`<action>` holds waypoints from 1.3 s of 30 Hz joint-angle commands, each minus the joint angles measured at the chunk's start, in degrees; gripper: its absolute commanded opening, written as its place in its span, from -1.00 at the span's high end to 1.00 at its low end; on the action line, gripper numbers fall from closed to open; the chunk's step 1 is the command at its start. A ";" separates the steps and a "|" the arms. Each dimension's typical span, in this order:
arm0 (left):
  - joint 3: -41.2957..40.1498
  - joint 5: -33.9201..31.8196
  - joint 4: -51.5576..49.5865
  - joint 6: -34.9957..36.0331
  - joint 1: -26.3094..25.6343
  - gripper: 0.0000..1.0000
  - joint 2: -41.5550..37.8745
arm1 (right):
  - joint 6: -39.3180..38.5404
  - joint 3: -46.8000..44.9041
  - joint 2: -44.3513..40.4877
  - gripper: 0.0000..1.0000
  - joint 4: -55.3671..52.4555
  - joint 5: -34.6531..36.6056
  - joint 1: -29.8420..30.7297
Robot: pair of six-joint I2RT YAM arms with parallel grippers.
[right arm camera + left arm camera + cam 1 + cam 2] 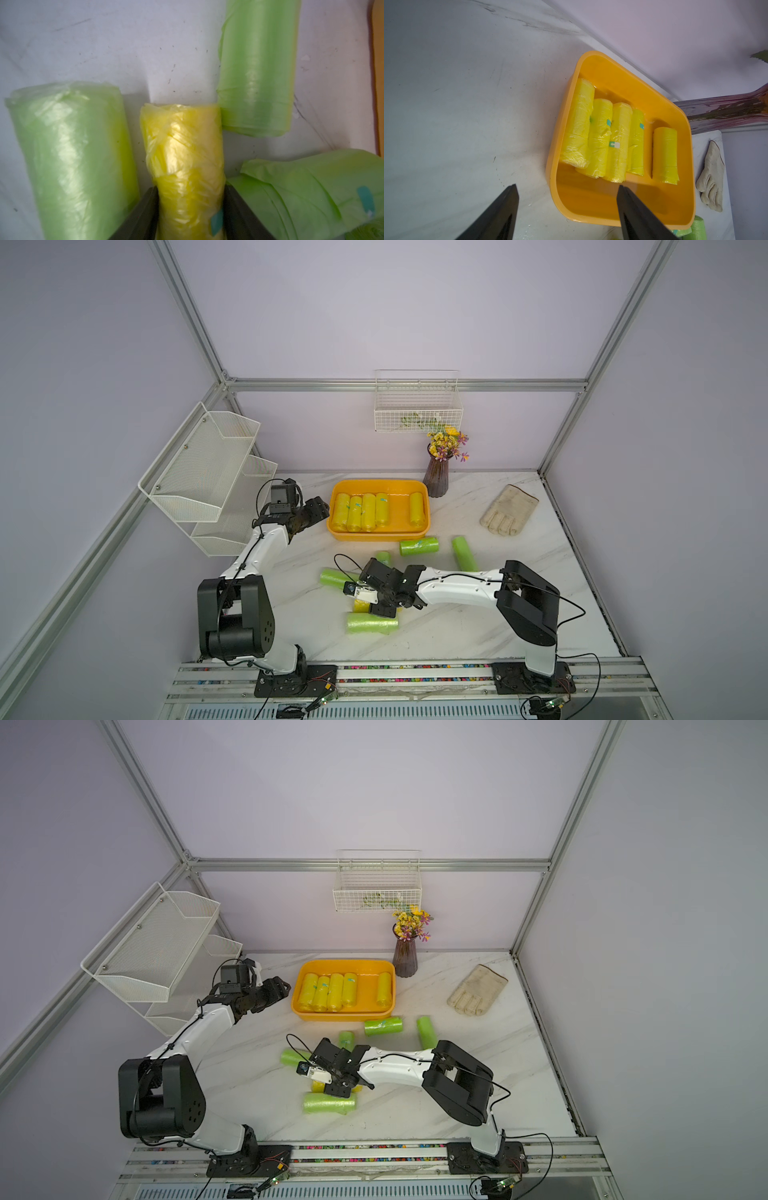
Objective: Put the roll of trash bags into the storage box
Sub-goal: Pick up the roll of trash bags from the center of the board.
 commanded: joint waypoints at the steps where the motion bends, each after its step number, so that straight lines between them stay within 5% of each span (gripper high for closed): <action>1: -0.70 0.92 1.04 -0.21 0.57 -0.50 -2.44 | -0.25 -1.07 3.49 -0.07 -2.21 -0.25 -0.53; 13: -0.78 0.97 0.92 -0.28 0.83 -0.50 -3.08 | 1.24 -1.16 0.06 0.36 -1.34 -1.68 -2.31; 39: -0.68 1.48 1.17 -0.37 1.00 -0.51 -2.82 | 9.36 1.95 -11.94 0.36 1.83 -12.17 -11.32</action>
